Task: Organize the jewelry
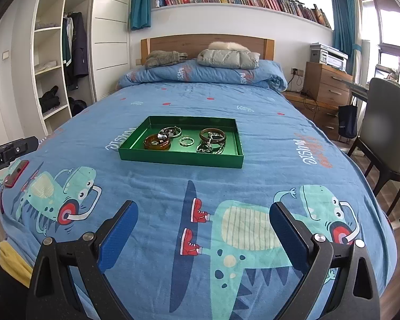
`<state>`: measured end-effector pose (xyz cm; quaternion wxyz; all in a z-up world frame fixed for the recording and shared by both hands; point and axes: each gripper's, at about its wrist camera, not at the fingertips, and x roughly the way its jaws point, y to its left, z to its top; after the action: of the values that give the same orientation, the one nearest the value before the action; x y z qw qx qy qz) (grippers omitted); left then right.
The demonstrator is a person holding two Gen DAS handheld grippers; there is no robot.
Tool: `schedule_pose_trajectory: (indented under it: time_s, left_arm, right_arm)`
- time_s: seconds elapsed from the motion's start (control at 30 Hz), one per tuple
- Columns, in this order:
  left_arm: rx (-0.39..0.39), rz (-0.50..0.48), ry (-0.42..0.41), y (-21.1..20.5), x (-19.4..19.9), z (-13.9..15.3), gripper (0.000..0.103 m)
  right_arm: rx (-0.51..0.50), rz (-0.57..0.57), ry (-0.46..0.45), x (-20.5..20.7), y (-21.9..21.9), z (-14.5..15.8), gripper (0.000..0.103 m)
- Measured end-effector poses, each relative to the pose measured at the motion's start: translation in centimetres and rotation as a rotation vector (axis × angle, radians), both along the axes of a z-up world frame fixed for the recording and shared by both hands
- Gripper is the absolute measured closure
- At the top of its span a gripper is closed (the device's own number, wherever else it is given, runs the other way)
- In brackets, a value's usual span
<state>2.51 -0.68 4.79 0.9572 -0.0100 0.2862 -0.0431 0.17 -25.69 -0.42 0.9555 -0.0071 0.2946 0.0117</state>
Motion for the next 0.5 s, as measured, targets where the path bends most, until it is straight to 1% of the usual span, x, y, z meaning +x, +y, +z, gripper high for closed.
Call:
schedule_pose_trajectory:
  time_s: [0.17, 0.5]
  left_arm:
    - [0.01, 0.004, 0.003, 0.0, 0.07, -0.44, 0.054]
    - [0.005, 0.011, 0.005, 0.4, 0.26, -0.85, 0.053]
  right_arm:
    - [-0.005, -0.012, 0.01, 0.14, -0.33, -0.33, 0.005]
    - [-0.015, -0.027, 0.02, 0.45, -0.7, -0.7, 0.005]
